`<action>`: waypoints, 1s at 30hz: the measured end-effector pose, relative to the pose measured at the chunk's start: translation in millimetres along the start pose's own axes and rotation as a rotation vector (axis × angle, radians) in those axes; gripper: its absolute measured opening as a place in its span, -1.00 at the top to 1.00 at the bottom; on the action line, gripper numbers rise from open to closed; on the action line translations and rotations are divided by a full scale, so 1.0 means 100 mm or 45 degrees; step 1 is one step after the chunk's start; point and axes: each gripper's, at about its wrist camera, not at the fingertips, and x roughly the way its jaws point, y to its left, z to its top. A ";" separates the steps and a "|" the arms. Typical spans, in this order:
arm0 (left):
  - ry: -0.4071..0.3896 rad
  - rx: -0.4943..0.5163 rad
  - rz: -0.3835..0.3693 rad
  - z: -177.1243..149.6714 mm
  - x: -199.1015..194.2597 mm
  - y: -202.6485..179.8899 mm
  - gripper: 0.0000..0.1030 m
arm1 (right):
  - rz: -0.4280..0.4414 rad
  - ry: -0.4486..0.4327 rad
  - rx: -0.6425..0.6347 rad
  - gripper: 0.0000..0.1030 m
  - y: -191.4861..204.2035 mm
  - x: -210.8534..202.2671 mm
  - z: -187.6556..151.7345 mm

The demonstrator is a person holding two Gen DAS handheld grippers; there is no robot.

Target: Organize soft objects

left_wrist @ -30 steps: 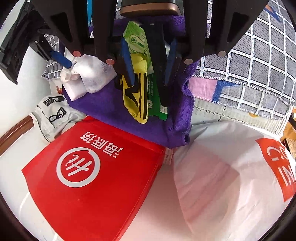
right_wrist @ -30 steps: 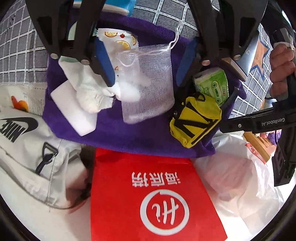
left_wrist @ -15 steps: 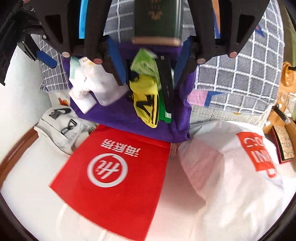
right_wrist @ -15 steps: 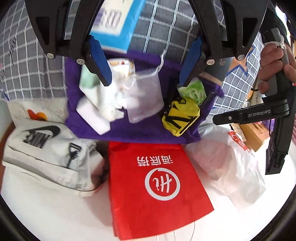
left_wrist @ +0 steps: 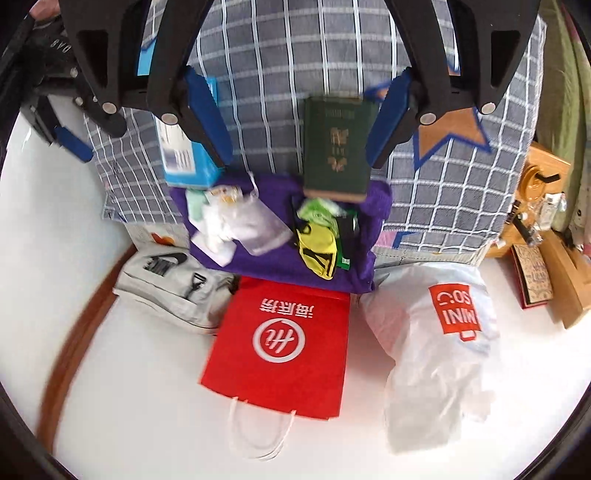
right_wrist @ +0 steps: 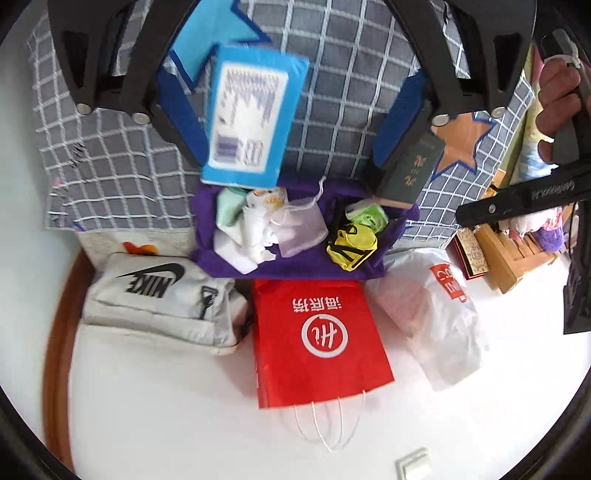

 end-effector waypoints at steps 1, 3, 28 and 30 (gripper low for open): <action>-0.015 -0.002 0.001 -0.11 -0.10 -0.03 -0.48 | -0.015 -0.024 -0.008 -0.87 0.00 -0.13 -0.08; -0.025 -0.008 -0.006 -0.23 -0.22 -0.04 -0.52 | -0.029 -0.041 -0.014 -0.91 -0.02 -0.30 -0.21; -0.192 0.038 0.168 -1.36 -1.34 -0.48 -0.71 | -0.028 -0.105 0.014 -0.99 0.09 -1.52 -1.20; -0.192 0.049 0.173 -1.39 -1.35 -0.50 -0.71 | -0.048 -0.113 0.009 -0.99 0.09 -1.57 -1.24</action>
